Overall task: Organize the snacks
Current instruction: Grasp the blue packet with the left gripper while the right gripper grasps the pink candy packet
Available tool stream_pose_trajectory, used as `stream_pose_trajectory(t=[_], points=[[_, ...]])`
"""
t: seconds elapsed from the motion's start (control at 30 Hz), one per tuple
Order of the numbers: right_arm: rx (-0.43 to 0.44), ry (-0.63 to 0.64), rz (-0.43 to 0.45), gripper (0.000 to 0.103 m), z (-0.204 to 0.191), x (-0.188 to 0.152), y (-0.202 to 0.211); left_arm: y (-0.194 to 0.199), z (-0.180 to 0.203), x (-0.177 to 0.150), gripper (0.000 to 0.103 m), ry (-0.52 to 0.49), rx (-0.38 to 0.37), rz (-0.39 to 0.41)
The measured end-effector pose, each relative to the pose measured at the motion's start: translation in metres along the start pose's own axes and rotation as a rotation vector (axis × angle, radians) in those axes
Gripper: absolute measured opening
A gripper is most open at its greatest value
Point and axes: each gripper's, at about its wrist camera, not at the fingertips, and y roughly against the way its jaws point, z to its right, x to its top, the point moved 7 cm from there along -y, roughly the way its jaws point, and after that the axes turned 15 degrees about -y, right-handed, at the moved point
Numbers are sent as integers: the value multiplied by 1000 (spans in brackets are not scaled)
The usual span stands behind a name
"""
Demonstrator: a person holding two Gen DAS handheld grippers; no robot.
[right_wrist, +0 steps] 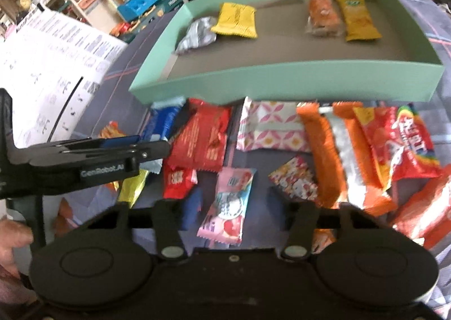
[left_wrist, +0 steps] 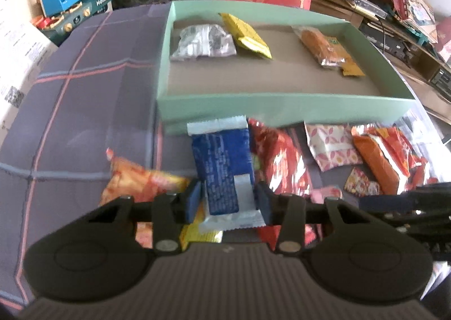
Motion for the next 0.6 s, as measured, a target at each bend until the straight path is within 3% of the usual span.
stream_pose_trajectory(t=[0.33,0.43,0.6], points=[[-42,82,-19,41,-19,-13,-23,5,-6,-14,45,23,-13,-18],[-84,142,0,30,-23,-16,-25,-2,-9,-12,49,40,-13,-35],[-69,126,2,28,-14,-14,-22,-8,-6,-8,51,42,-5,-35]])
